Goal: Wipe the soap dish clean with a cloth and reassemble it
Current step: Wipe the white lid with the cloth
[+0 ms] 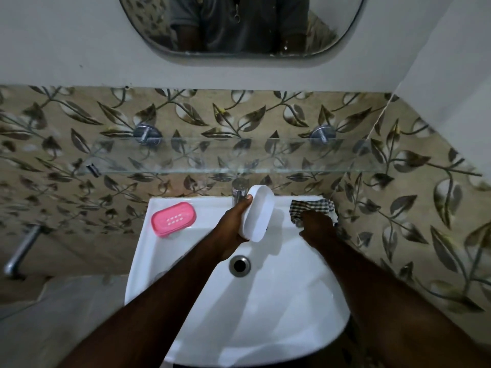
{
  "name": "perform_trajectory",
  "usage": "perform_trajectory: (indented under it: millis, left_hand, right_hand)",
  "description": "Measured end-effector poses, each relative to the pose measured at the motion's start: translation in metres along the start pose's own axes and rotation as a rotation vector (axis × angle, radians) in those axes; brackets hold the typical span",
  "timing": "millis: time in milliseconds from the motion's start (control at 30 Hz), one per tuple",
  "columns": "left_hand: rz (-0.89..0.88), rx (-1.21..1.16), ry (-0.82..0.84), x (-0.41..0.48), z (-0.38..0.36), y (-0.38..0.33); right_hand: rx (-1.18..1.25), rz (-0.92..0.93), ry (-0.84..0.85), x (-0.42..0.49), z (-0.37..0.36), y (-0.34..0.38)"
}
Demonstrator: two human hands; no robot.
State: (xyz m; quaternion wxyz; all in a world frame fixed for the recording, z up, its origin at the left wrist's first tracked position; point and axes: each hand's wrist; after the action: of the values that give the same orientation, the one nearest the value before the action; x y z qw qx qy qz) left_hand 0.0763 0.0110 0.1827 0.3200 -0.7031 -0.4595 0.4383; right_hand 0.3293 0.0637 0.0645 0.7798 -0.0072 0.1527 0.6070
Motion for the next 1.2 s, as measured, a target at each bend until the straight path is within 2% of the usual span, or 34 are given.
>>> perform_trajectory:
  millis: [100, 200, 367, 433, 533, 567, 700, 800, 867, 933, 1100, 1200]
  left_hand:
    - [-0.015, 0.029, -0.024, 0.000, 0.002, -0.001]
    - [-0.028, 0.051, -0.043, -0.001, 0.002, -0.003]
    - [-0.044, 0.034, -0.062, -0.001, 0.005, -0.004]
    - [-0.063, 0.028, -0.065, -0.001, 0.007, -0.003]
    - [-0.084, 0.073, -0.083, -0.002, 0.008, -0.008]
    - [-0.090, 0.082, -0.089, -0.002, 0.009, -0.010]
    - [-0.153, 0.142, -0.034, -0.004, 0.013, -0.012]
    - [-0.198, 0.154, 0.028, -0.012, 0.013, -0.015]
    - [-0.202, 0.150, 0.071, -0.018, 0.015, -0.015]
    - [-0.162, 0.116, 0.099, -0.025, 0.018, -0.015]
    - [-0.107, -0.040, 0.064, -0.040, 0.039, -0.027]
    - [-0.118, -0.021, 0.067, -0.046, 0.049, -0.030]
  right_hand:
    - [-0.034, 0.001, -0.136, 0.002, 0.007, 0.003]
    - [-0.081, 0.031, -0.153, 0.003, 0.014, 0.006]
    - [0.129, -0.100, -0.181, 0.010, 0.018, 0.007]
    - [0.338, -0.128, -0.132, -0.003, 0.035, 0.014]
    - [0.821, -0.169, -0.101, -0.035, 0.061, 0.030]
    - [0.986, -0.216, -0.041, -0.045, 0.064, 0.035]
    - [1.680, -0.249, 0.404, -0.084, 0.071, 0.051]
    - [1.955, -0.198, 0.623, -0.110, 0.088, 0.067]
    - [1.961, -0.135, 0.715, -0.130, 0.095, 0.087]
    - [1.869, -0.146, 0.720, -0.145, 0.089, 0.105]
    - [1.551, -0.148, 0.414, -0.168, 0.088, 0.139]
    - [1.418, -0.105, 0.353, -0.178, 0.096, 0.161]
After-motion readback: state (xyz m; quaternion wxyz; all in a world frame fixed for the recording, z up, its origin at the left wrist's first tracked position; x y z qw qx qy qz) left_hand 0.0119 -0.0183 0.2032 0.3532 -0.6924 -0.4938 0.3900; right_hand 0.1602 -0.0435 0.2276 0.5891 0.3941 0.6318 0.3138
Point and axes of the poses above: each hand's wrist, its own x-axis towards the middle knuckle, its own z-axis out of the back of the hand, y = z × x, and after that the axes turned 13 degrees about -z, right-handed
